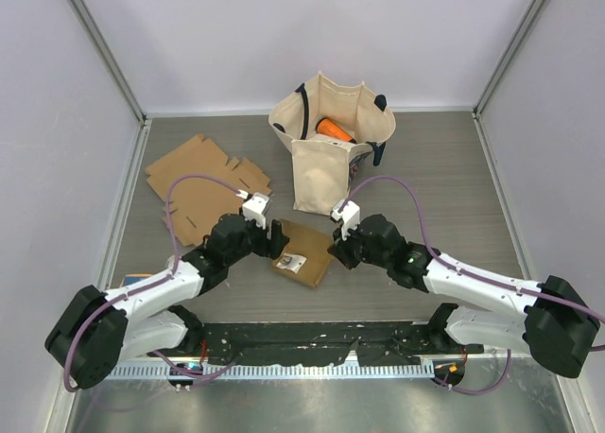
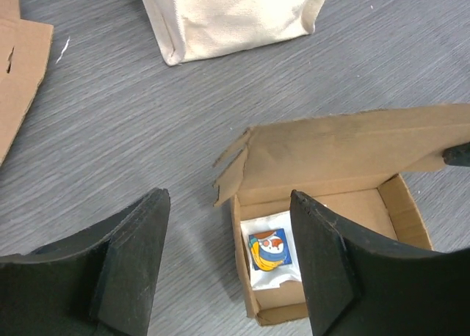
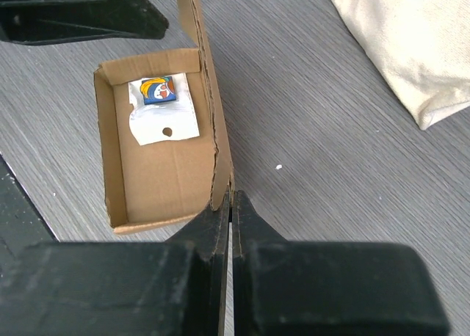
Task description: Fold the paper box
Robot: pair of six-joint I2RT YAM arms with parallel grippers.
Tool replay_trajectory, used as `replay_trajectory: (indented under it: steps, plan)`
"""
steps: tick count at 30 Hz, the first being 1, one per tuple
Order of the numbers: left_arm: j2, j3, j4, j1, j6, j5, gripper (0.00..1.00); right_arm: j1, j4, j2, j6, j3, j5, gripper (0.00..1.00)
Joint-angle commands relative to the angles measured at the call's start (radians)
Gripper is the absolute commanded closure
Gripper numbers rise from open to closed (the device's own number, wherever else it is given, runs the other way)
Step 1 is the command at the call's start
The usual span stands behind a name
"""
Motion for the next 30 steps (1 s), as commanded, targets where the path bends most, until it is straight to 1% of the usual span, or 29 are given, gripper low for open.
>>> replay_trajectory:
  steps: [1,3,8,11,14,15,17,18,21,25,27,30]
  plan:
    - [0.068,0.017,0.100,0.040,-0.001,0.156,0.32,-0.008,0.040,-0.002,-0.010,0.042,-0.051,0.99]
    - [0.080,0.005,0.142,0.042,-0.009,0.180,0.33,-0.016,0.045,0.003,-0.010,0.044,-0.063,0.99]
    - [0.056,-0.024,0.183,0.057,-0.007,0.212,0.36,-0.028,0.056,0.006,-0.007,0.042,-0.086,0.99]
    - [0.056,-0.020,0.180,0.060,-0.004,0.223,0.51,-0.031,0.053,0.015,-0.004,0.044,-0.080,0.99]
    - [0.045,-0.024,0.173,0.060,-0.012,0.224,0.60,-0.031,0.049,0.023,-0.006,0.050,-0.061,0.99]
    - [0.042,-0.026,0.170,0.060,-0.013,0.220,0.66,-0.031,0.049,0.027,-0.004,0.052,-0.048,0.99]
    - [0.031,-0.029,0.166,0.060,-0.015,0.204,0.71,-0.030,0.049,0.038,0.010,0.058,-0.039,0.99]
    - [0.028,-0.029,0.160,0.060,-0.015,0.201,0.77,-0.031,0.057,0.044,0.016,0.058,-0.026,0.99]
    - [0.025,-0.029,0.157,0.060,-0.016,0.189,0.84,-0.031,0.083,0.058,0.034,0.055,0.006,0.99]
    - [0.031,-0.020,0.144,0.059,-0.028,0.142,0.90,-0.016,0.085,0.081,0.045,0.076,0.052,0.99]
    - [0.036,-0.012,0.132,0.059,-0.033,0.114,0.93,-0.002,0.088,0.092,0.042,0.084,0.103,0.99]
    - [0.048,0.002,0.124,0.059,-0.038,0.077,0.91,0.013,0.094,0.107,0.037,0.096,0.152,0.99]
